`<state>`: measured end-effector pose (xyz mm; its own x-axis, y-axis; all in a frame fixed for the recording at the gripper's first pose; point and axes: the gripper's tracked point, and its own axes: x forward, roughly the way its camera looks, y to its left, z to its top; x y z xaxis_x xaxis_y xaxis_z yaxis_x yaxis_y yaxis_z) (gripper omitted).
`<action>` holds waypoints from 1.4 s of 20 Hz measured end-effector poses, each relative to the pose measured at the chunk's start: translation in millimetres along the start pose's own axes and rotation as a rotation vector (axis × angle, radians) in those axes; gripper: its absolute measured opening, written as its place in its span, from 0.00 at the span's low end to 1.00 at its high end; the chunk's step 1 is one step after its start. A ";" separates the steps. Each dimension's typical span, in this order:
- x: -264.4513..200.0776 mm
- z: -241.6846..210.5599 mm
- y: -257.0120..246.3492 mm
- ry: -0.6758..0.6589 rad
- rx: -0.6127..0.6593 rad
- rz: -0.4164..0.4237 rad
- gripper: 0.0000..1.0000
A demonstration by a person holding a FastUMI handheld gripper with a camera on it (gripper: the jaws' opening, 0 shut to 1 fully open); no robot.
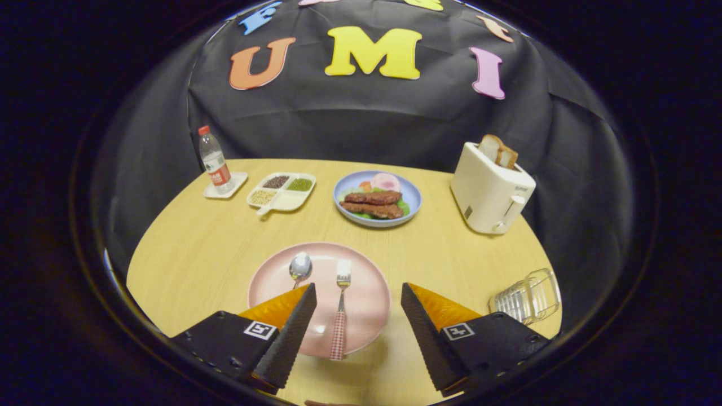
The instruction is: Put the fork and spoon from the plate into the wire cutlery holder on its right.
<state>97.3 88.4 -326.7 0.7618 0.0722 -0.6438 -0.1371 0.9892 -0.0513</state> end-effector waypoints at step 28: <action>38.8 -40.6 13.4 0.246 0.102 -0.022 0.04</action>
<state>99.3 99.3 -383.3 0.5854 0.0300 -0.8102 -0.0488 0.9988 0.0018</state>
